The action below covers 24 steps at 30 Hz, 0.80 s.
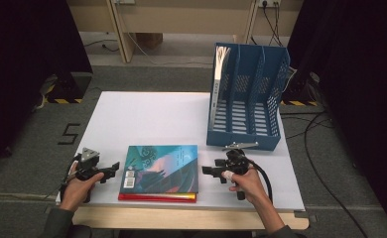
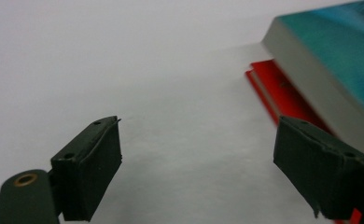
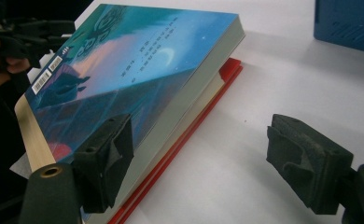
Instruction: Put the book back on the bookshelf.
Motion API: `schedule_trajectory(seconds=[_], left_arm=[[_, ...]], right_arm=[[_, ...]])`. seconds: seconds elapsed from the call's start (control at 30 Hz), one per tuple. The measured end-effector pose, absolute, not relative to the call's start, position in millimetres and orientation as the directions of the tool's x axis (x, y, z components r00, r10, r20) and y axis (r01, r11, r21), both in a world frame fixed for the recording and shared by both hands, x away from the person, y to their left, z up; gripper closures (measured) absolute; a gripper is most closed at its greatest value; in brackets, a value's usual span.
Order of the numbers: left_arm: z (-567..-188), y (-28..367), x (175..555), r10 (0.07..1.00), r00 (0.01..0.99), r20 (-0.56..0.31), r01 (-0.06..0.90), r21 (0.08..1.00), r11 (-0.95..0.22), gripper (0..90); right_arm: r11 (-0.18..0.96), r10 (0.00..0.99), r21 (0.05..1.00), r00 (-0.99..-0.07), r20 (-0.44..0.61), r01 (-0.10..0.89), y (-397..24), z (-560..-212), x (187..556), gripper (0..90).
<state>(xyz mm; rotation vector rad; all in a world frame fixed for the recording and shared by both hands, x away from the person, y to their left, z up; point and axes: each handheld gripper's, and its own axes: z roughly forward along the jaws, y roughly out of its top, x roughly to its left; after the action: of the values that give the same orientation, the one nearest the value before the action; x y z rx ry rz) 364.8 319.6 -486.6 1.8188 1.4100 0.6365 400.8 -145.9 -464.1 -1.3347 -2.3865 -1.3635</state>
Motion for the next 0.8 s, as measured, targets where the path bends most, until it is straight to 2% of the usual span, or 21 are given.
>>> schedule_trajectory(seconds=[0.2,0.47,0.57,0.63,0.7,0.8], left_arm=[[-481,302,356,0.942,0.335,-0.02,0.598,0.777,-0.196,16.2],[-474,288,347,0.934,0.357,-0.001,0.596,0.77,-0.227,52.1],[-473,285,345,0.934,0.358,0.017,0.594,0.768,-0.241,55.6],[-473,282,344,0.932,0.361,0.024,0.592,0.766,-0.249,62.1],[-472,282,344,0.932,0.362,0.038,0.592,0.763,-0.261,59.6],[-470,280,340,0.927,0.372,0.055,0.585,0.761,-0.28,61.9]], right_arm=[[0.238,0.647,0.651,-0.618,0.448,0.721,-141,-466,400,24.2],[0.247,0.646,0.648,-0.621,0.445,0.721,-138,-468,400,24.3],[0.25,0.644,0.645,-0.621,0.446,0.722,-137,-469,401,24.3],[0.248,0.639,0.642,-0.62,0.454,0.726,-136,-471,402,24.3],[0.248,0.641,0.638,-0.617,0.456,0.729,-136,-472,402,24.4],[0.25,0.634,0.636,-0.62,0.462,0.73,-135,-474,403,24.5]])
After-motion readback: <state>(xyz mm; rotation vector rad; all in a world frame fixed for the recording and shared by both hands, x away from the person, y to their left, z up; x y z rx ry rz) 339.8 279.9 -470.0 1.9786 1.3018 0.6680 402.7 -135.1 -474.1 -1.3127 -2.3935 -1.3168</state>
